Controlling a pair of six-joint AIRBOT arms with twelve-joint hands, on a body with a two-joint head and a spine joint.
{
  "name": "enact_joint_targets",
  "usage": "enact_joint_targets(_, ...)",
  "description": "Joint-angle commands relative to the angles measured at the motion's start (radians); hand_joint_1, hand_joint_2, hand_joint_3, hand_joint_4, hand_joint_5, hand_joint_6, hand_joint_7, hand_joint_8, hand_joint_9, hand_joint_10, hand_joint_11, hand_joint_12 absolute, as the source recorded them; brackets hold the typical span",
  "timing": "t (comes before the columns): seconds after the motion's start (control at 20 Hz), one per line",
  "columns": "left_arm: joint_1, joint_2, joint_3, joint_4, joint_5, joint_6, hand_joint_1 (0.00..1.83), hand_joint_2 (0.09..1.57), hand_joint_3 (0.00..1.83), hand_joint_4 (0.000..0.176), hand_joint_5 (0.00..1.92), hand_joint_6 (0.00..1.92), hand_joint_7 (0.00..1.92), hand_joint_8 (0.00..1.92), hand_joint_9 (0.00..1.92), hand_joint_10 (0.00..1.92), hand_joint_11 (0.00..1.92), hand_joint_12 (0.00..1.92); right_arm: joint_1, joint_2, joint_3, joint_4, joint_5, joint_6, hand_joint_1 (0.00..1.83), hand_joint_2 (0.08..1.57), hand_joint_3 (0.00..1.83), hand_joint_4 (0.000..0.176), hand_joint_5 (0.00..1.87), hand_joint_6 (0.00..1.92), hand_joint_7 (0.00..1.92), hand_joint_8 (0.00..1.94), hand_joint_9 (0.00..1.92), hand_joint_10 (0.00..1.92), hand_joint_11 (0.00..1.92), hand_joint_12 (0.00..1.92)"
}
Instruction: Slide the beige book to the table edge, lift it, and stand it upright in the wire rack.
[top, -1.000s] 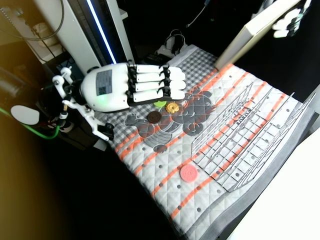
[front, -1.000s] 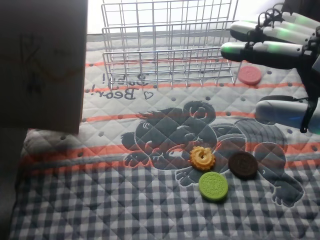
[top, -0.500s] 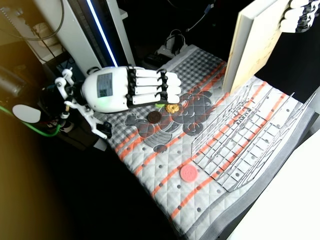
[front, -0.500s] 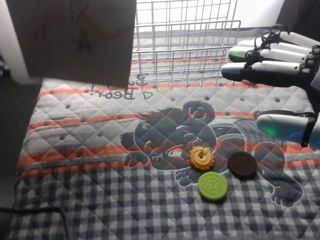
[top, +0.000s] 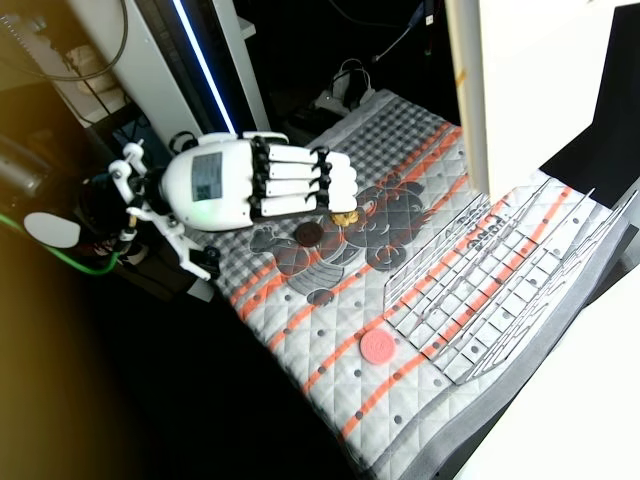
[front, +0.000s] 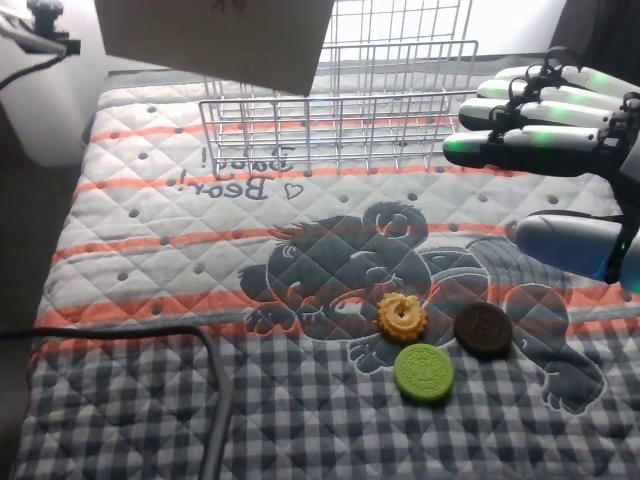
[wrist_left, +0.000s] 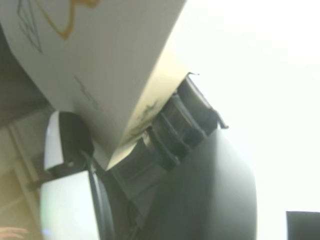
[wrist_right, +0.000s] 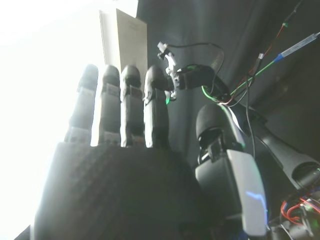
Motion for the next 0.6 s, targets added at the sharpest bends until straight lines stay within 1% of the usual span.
enact_joint_targets(0.0, -0.02, 0.007, 0.008, -0.051, -0.109, -0.013, 1.49, 1.06, 0.0, 0.0, 1.08, 0.8, 1.01, 0.69, 1.03, 0.9, 0.91, 1.42, 0.007, -0.006, 0.0, 0.022, 0.124, 0.003, 0.04, 1.39, 0.0, 0.039, 0.42, 0.0, 0.28, 0.0, 0.21, 0.01, 0.0, 0.48)
enact_joint_targets(0.05, -0.025, 0.003, 0.01, -0.052, -0.109, -0.013, 1.49, 1.06, 0.0, 0.0, 1.04, 0.86, 1.03, 0.67, 1.04, 0.88, 0.92, 1.41, 0.007, -0.009, 0.001, 0.023, 0.124, 0.003, 0.06, 1.39, 0.0, 0.031, 0.43, 0.0, 0.28, 0.0, 0.21, 0.01, 0.0, 0.51)
enact_joint_targets(0.1, -0.027, 0.0, 0.011, -0.053, -0.108, -0.011, 1.49, 1.06, 0.0, 0.0, 1.02, 0.88, 1.04, 0.67, 1.05, 0.86, 0.93, 1.4, 0.007, -0.01, 0.002, 0.023, 0.124, 0.003, 0.09, 1.39, 0.0, 0.013, 0.44, 0.0, 0.3, 0.0, 0.24, 0.01, 0.0, 0.58)
enact_joint_targets(0.15, -0.026, -0.005, 0.013, -0.058, -0.109, -0.009, 1.49, 1.07, 0.0, 0.0, 1.02, 0.93, 1.02, 0.69, 1.03, 0.86, 0.9, 1.43, 0.007, -0.01, 0.002, 0.024, 0.124, 0.003, 0.08, 1.4, 0.0, 0.014, 0.43, 0.0, 0.28, 0.01, 0.21, 0.01, 0.0, 0.52)
enact_joint_targets(0.2, -0.025, -0.013, 0.016, -0.066, -0.109, -0.005, 1.49, 1.07, 0.0, 0.0, 1.06, 0.87, 1.0, 0.71, 1.0, 0.9, 0.87, 1.45, 0.006, -0.011, 0.002, 0.024, 0.124, 0.003, 0.1, 1.4, 0.0, 0.0, 0.44, 0.0, 0.3, 0.01, 0.22, 0.01, 0.0, 0.58)
enact_joint_targets(0.3, -0.015, -0.029, 0.024, -0.086, -0.114, -0.003, 1.49, 1.07, 0.0, 0.0, 1.09, 0.83, 0.99, 0.74, 0.99, 0.9, 0.86, 1.46, 0.004, -0.013, 0.003, 0.025, 0.124, 0.003, 0.11, 1.41, 0.0, 0.0, 0.44, 0.0, 0.31, 0.0, 0.23, 0.01, 0.0, 0.6)
enact_joint_targets(0.4, -0.002, -0.045, 0.032, -0.112, -0.123, -0.001, 1.49, 1.08, 0.0, 0.0, 1.06, 0.88, 0.96, 0.78, 0.97, 0.94, 0.85, 1.47, 0.004, -0.017, 0.005, 0.025, 0.124, 0.003, 0.1, 1.42, 0.0, 0.0, 0.45, 0.0, 0.31, 0.0, 0.24, 0.01, 0.0, 0.62)
enact_joint_targets(0.45, 0.003, -0.052, 0.036, -0.124, -0.129, -0.001, 1.49, 1.08, 0.0, 0.0, 1.06, 0.87, 0.96, 0.79, 0.97, 0.94, 0.84, 1.48, 0.004, -0.017, 0.006, 0.025, 0.124, 0.003, 0.08, 1.42, 0.0, 0.005, 0.42, 0.0, 0.29, 0.0, 0.21, 0.0, 0.0, 0.57)
enact_joint_targets(0.5, 0.009, -0.059, 0.04, -0.135, -0.135, -0.001, 1.49, 1.09, 0.0, 0.0, 1.06, 0.87, 0.96, 0.77, 0.96, 0.95, 0.84, 1.48, 0.004, -0.018, 0.007, 0.025, 0.124, 0.003, 0.09, 1.42, 0.0, 0.0, 0.42, 0.0, 0.29, 0.0, 0.22, 0.0, 0.0, 0.6)
enact_joint_targets(0.55, 0.016, -0.066, 0.043, -0.145, -0.14, 0.0, 1.49, 1.09, 0.0, 0.0, 1.05, 0.91, 0.96, 0.77, 0.95, 0.96, 0.84, 1.49, 0.004, -0.018, 0.007, 0.025, 0.124, 0.003, 0.09, 1.42, 0.0, 0.009, 0.42, 0.0, 0.28, 0.0, 0.22, 0.0, 0.0, 0.61)
